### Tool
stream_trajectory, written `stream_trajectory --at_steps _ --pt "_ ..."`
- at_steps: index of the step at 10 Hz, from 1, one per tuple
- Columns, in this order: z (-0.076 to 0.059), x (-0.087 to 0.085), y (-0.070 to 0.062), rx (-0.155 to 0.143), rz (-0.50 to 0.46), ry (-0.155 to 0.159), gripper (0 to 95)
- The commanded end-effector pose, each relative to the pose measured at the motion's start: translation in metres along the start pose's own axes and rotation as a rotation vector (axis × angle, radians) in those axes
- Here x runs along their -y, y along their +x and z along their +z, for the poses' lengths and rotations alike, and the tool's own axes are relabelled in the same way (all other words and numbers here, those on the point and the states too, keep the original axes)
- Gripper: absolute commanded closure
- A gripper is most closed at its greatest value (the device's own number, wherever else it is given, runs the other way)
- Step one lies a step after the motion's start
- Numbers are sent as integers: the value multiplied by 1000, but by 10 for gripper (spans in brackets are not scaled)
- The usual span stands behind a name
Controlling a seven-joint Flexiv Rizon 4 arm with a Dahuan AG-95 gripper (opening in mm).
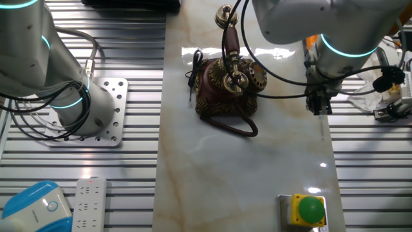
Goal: Dial a number on an old rotary phone
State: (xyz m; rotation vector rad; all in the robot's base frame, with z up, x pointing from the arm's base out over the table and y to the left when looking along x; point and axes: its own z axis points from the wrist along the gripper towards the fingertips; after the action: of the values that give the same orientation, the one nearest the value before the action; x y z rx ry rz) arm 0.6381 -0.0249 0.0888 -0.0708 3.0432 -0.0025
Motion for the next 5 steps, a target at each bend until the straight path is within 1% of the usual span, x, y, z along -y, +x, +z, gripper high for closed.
stream_trajectory --at_steps 1,4,5 --pt "1 0 -1 -9 9 1 950" --pt "1 0 -1 -12 15 1 950" --pt "1 0 -1 -8 25 5 950"
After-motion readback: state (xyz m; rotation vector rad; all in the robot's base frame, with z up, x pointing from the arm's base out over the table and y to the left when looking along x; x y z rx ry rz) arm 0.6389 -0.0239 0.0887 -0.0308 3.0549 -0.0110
